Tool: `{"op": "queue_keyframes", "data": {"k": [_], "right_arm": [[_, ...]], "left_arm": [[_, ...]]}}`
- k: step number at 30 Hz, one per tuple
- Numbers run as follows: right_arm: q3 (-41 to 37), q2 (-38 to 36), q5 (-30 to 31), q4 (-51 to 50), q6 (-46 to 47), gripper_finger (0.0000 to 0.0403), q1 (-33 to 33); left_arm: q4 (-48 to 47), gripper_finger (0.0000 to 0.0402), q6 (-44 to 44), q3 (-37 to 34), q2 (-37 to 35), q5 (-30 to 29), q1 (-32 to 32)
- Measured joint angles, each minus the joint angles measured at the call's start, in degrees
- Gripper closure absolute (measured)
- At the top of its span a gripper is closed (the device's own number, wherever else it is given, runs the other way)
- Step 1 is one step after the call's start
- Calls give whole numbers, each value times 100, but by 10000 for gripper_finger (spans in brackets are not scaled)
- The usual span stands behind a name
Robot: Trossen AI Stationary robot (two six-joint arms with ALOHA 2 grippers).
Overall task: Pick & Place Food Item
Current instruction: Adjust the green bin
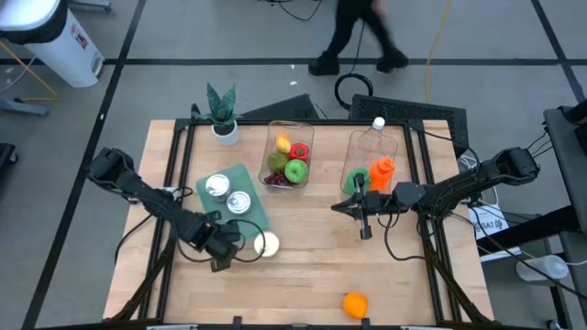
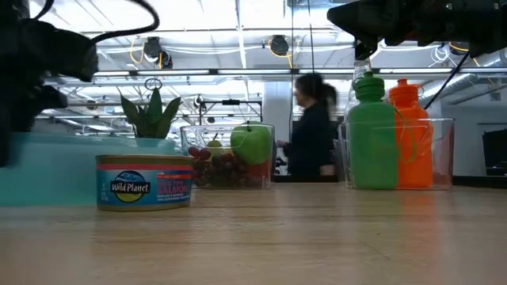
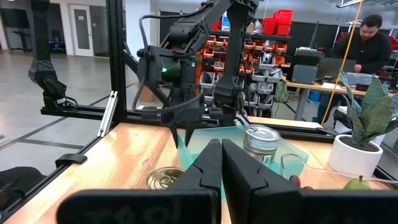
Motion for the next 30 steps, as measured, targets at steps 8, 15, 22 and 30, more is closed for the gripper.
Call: {"op": "queue_keyframes", "data": {"k": [8,15,22,30], "right_arm": [[0,0,0,-2,0,401,-1],[0,0,0,-2,0,401,1],[0,0,0,-2,2,401,0],[0,0,0,-2,2,401,0]], "left_arm": [[-656,338,-387,0,0,175,-261],[-852,337,-603,-4,0,420,-640],[-813,336,-804,-4,-3,449,-951],[-467,277,-1010,-4,-178,548,-1185]]}}
